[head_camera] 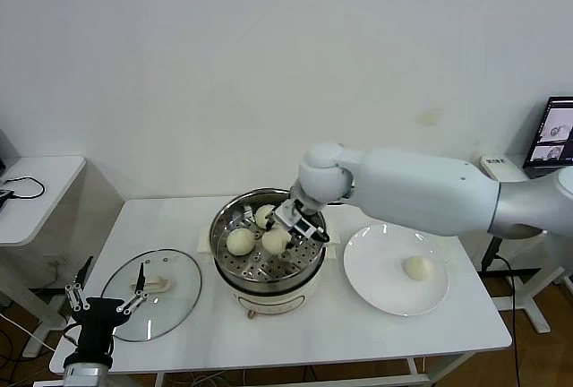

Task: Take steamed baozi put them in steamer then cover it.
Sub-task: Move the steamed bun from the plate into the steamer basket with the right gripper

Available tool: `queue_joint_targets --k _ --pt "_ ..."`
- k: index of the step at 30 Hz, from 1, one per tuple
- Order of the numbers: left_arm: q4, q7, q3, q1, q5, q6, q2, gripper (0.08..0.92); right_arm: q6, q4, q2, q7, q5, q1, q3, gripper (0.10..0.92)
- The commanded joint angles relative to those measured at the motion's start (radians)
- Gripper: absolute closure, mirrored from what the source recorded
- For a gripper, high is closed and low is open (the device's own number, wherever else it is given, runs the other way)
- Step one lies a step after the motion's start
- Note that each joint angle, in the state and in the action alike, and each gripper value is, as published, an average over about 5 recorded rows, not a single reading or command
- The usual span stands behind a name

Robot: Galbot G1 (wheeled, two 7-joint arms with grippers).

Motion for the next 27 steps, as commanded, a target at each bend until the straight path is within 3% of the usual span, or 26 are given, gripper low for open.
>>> queue_joint_targets --k 1,21,27 --pt "0.006 0.000 0.001 -0.005 0.001 0.000 -0.002 0.177 0.203 -0.008 0.048 0.011 -0.104 -0.025 -0.033 0.448" --pt "0.016 0.000 0.005 -0.013 0.000 -0.001 -0.003 0.177 0.272 0.005 0.043 -0.098 -0.083 0.008 -0.057 0.444" --pt "0.018 -0.001 0.006 -0.014 0.001 -0.002 -0.004 0.177 0.273 0.007 0.034 -0.075 -0.084 0.015 -0.047 0.341"
